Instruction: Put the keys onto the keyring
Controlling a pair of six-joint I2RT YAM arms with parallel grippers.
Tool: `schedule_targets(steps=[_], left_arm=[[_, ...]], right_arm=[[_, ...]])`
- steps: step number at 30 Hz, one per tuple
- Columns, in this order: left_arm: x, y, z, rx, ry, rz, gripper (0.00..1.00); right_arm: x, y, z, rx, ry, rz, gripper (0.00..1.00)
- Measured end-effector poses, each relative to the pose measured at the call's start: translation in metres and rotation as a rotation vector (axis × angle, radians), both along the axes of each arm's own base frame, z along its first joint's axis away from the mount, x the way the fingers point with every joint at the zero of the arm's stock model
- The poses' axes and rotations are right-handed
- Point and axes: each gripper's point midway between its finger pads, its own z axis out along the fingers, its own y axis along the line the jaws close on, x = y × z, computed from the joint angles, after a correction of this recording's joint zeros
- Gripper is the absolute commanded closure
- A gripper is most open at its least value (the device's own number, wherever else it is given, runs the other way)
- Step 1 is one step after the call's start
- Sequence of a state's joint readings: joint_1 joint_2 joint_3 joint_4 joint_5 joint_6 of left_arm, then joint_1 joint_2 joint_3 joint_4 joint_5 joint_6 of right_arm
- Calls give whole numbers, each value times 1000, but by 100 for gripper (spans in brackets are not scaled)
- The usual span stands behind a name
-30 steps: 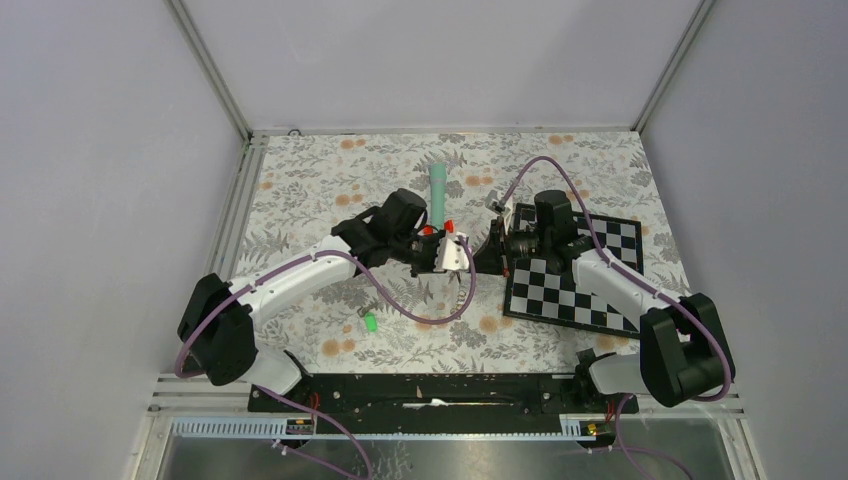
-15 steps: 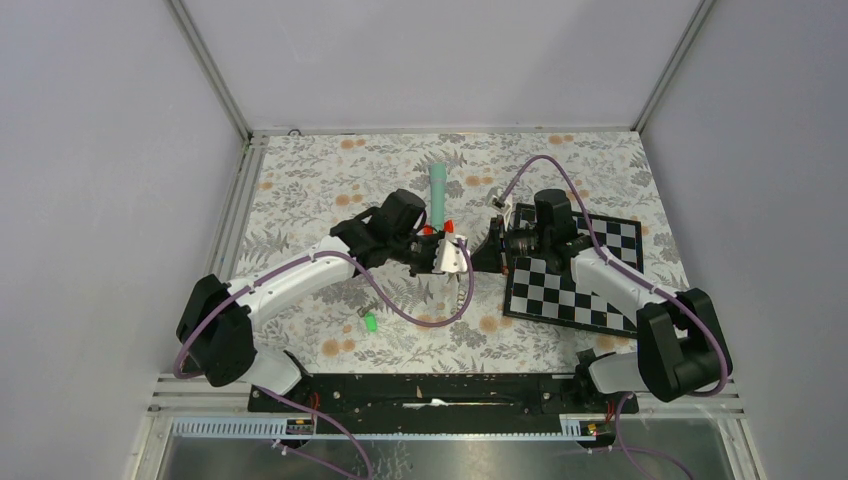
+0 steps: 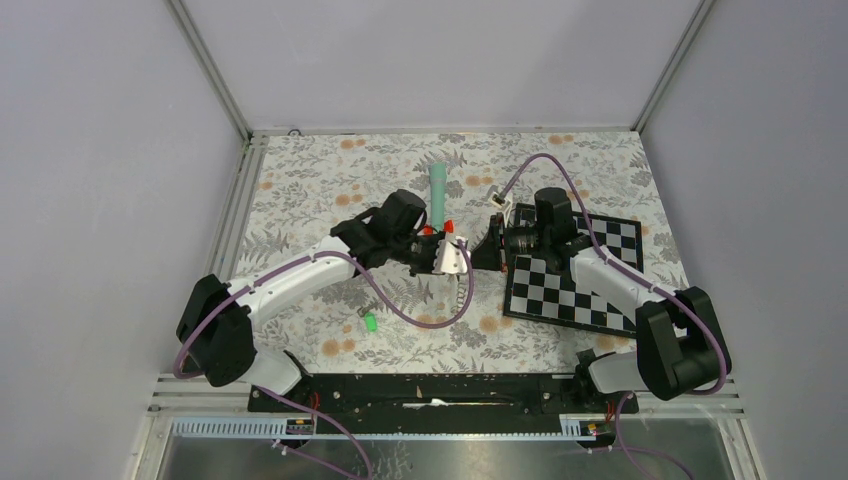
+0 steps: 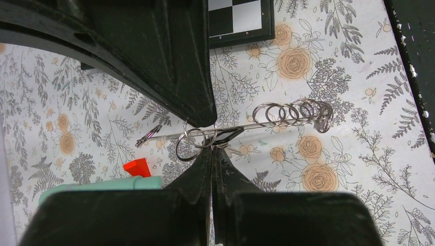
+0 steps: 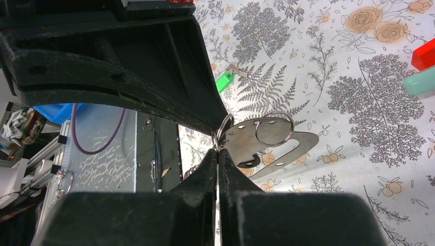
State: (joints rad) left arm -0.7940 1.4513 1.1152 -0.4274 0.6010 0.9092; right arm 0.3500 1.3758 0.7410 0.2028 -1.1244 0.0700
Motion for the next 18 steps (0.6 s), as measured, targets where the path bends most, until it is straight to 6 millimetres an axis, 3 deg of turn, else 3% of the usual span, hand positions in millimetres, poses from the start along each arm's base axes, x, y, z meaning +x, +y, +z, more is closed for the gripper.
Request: schedule_targets(steps=[18], left_arm=[[1, 0, -2, 22, -23, 11, 100]], right_arm=[[5, 2, 0, 5, 38, -29, 100]])
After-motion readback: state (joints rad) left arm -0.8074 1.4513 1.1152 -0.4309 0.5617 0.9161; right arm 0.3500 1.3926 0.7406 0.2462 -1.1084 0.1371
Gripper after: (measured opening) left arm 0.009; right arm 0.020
